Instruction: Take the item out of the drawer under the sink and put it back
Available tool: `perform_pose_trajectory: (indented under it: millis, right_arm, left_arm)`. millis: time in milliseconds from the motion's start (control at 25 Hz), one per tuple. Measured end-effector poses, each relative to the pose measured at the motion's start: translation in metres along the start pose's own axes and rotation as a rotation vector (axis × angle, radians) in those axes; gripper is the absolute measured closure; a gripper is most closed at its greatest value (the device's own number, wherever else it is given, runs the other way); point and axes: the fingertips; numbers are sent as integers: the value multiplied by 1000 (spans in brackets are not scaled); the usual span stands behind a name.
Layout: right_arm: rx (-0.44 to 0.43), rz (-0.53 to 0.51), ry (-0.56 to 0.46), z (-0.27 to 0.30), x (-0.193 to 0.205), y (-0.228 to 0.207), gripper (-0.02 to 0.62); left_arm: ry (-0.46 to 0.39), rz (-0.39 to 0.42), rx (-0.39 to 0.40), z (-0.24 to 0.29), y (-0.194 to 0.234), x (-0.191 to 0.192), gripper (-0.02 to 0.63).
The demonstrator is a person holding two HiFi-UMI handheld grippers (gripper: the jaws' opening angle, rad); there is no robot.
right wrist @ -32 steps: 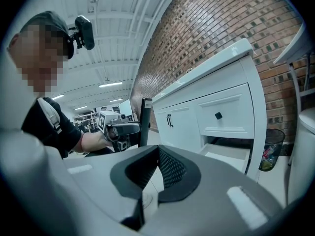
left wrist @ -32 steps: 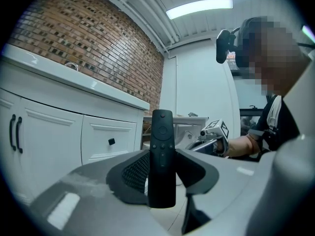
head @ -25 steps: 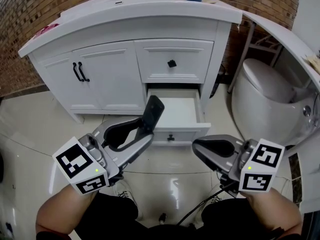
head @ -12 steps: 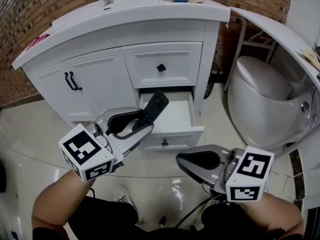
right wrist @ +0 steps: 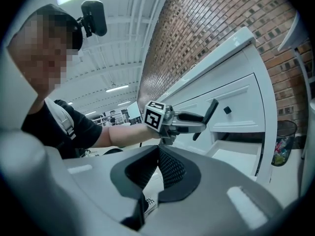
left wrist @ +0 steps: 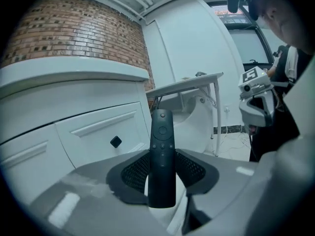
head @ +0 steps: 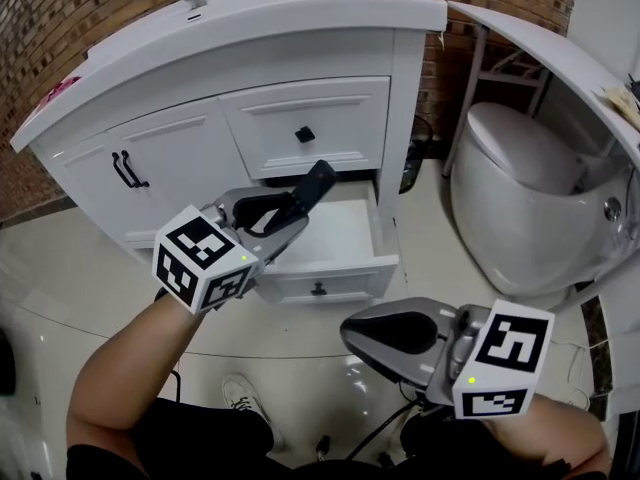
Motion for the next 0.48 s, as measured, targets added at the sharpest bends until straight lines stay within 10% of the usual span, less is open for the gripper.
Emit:
perform_pose_trajectory:
  millis: [480]
  right_arm:
    - [-37, -15, -27, -5, -11, -2, 588]
  left_arm:
    - [235, 70, 6, 89, 31, 65, 439]
Point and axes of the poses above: the fingertips, and each gripper's own axes: z forward along the fingers, y to its left, x out of its underside, and after that the axes turned 6 degrees about -z, right-handed
